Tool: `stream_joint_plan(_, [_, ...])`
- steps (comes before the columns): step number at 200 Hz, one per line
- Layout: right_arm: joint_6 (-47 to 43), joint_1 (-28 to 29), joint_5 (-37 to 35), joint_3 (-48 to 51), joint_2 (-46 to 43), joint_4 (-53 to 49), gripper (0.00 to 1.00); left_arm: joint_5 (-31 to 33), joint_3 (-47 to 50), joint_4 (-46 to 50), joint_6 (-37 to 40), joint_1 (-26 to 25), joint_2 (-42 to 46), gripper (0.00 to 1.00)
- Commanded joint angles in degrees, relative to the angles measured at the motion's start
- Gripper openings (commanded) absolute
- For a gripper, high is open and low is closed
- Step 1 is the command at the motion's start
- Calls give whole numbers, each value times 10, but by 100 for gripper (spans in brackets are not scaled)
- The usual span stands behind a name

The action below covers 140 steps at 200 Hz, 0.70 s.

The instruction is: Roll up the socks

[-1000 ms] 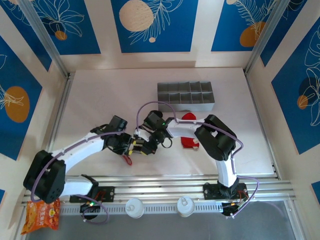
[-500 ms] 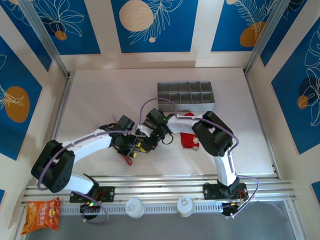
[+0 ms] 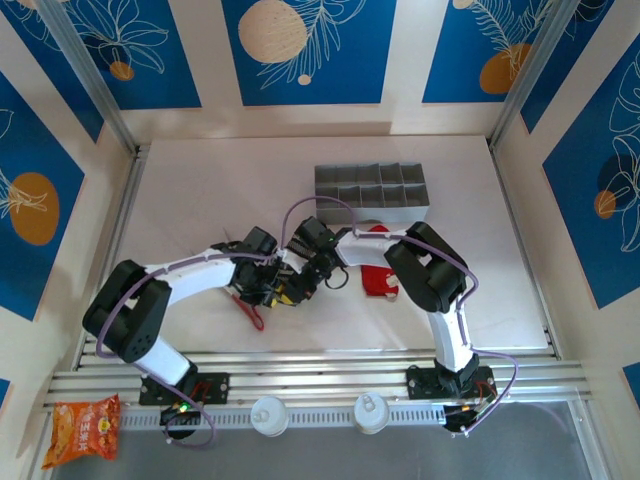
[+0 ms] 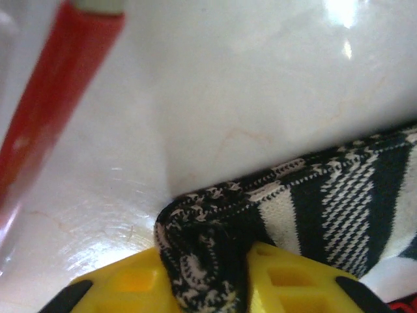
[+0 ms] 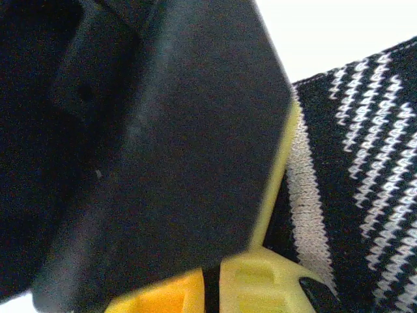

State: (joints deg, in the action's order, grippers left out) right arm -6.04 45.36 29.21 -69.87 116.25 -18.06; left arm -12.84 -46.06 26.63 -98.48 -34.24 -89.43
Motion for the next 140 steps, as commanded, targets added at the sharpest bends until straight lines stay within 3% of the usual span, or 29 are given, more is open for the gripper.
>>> stream_joint_plan(1, [-31, 10, -49, 40, -43, 34, 15, 22, 26, 55, 0, 2, -4, 6])
stream_joint_plan(7, [-41, 15, -67, 57, -57, 52, 21, 20, 36, 51, -8, 4, 1, 0])
stream_joint_plan(20, [-68, 26, -113, 101, -94, 103, 35, 12, 55, 36, -23, 7, 8, 0])
stream_joint_plan(35, [-101, 39, -174, 147, -134, 152, 43, -2, 62, 27, -27, 17, 6, 0])
stream_joint_plan(77, [-221, 99, -337, 210, -196, 215, 47, -11, 23, 71, 3, 42, -7, 0])
stream_joint_plan(140, [-344, 181, -509, 207, -151, 295, 50, -32, -15, 117, 42, 59, -47, 0])
